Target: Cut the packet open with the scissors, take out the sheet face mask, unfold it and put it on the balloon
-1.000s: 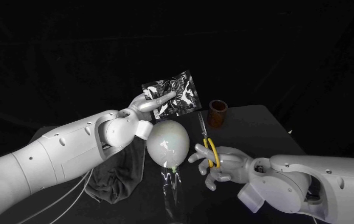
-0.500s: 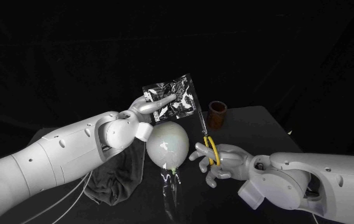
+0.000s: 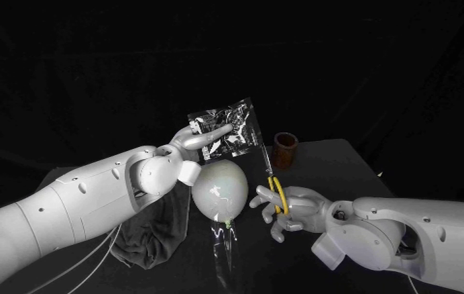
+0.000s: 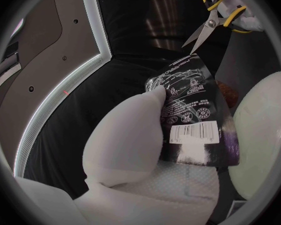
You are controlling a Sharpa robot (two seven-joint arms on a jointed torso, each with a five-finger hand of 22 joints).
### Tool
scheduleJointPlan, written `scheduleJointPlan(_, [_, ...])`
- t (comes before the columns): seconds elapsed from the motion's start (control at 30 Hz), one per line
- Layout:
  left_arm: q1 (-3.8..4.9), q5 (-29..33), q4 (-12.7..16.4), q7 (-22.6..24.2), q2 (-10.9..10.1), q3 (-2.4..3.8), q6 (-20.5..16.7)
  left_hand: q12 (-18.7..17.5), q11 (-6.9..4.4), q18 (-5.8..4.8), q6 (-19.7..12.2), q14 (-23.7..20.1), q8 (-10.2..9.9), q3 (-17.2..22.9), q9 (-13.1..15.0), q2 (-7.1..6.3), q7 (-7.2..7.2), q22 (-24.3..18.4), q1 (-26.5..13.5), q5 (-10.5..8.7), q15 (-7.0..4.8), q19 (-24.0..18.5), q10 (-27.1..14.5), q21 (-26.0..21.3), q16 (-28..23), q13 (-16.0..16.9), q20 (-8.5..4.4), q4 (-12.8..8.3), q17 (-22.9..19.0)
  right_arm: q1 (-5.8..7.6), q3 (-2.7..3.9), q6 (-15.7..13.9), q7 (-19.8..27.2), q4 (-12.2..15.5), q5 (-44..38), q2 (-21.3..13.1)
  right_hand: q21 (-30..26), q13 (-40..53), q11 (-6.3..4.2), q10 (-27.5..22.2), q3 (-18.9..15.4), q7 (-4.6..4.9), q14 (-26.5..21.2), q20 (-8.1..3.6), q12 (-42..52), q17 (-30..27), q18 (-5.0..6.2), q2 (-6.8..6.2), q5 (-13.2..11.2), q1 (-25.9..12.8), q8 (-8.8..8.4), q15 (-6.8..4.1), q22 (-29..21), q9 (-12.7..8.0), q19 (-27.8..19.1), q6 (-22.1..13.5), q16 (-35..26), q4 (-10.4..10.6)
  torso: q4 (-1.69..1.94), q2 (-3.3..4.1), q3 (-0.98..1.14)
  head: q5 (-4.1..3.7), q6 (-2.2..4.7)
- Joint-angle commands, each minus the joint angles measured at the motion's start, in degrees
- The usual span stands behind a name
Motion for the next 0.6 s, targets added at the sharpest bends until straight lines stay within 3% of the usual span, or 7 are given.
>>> scheduleJointPlan(0.03, [0.05,-0.2,-0.1,0.6,0.2,0.09,0.3,-0.3,0.08,1.14,0.2,0.4,0.2,0.3,0.8,0.49,-0.03,0.1,-0.1,0.32,-0.15,-0.3,0.2,0.3,-0.1,0.0,0.09,-0.1,0.0,0.02,0.03,1.2,-0.1,-0.1,-1.1,0.1,-0.3,0.0,2.91,9.9,0.4,6.24,-0.5,-0.03,0.1,0.0,0.82,0.47,0.0,0.0,0.34,-0.15,-0.1,0.0,-0.5,-10.4,-0.1,0.0,-0.02,0.0,0.02,0.0,0.01])
scheduleJointPlan(0.6, [0.05,-0.2,-0.7,1.6,0.3,0.1,-0.8,-0.3,0.1,1.15,0.2,0.4,0.2,0.4,0.8,0.46,0.0,0.1,-0.1,0.32,-0.15,-0.3,0.2,0.3,-0.1,0.0,0.09,-0.2,0.1,-0.57,-0.03,2.2,-0.9,-0.6,-2.6,0.7,-0.5,0.2,2.87,9.8,0.5,6.18,-0.6,-0.03,0.1,0.0,0.82,0.84,0.0,0.2,1.15,-0.16,-0.1,0.1,-0.6,-10.2,-0.2,-0.1,-0.02,-0.06,0.0,-0.02,0.08])
